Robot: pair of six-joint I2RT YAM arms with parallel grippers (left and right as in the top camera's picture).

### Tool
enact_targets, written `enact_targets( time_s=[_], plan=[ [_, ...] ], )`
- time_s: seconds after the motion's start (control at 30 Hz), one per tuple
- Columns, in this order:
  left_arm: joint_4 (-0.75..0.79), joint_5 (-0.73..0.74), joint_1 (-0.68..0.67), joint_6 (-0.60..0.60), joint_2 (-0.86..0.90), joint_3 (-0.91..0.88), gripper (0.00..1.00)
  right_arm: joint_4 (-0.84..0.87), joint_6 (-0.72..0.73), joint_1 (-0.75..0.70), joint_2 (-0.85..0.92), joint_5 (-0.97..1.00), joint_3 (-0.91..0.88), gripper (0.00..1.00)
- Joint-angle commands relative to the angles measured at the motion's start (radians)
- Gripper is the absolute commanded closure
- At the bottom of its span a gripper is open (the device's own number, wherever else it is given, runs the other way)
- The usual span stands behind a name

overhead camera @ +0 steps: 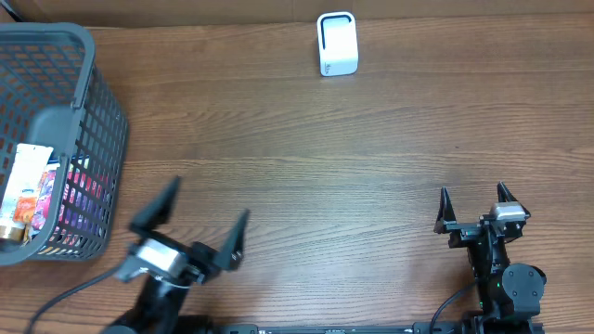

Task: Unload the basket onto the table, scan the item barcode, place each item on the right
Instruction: 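Swing the left gripper over the grey basket and lower into it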

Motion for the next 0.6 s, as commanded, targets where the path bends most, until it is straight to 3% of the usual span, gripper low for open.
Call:
enact_targets(
  time_s=[0.0, 0.13, 0.2, 0.3, 0.37, 0.57],
  plan=[
    [-0.277, -0.147, 0.006, 0.122, 0.232, 0.325, 0.00, 0.007, -0.003, 0.005, -0.010, 0.006, -0.010, 0.00],
    [-0.545, 0.193, 0.005, 0.255, 0.517, 0.623, 0.00, 0.007, -0.003, 0.005, -0.010, 0.006, -0.010, 0.00],
    [-0.595, 0.235, 0.005, 0.280, 0.616, 0.713, 0.00, 0.007, -0.003, 0.005, -0.010, 0.006, -0.010, 0.00],
    [-0.682, 0.097, 0.005, 0.259, 0.750, 0.850, 0.00, 0.007, -0.003, 0.005, -0.010, 0.006, -0.010, 0.00],
    [-0.781, -0.065, 0.011, 0.162, 0.838, 0.968, 0.00, 0.007, -0.003, 0.005, -0.010, 0.006, -0.010, 0.00],
    [-1.267, -0.321, 0.195, 0.105, 1.194, 1.523, 0.00, 0.007, -0.003, 0.005, -0.010, 0.006, -0.010, 0.00]
  ],
)
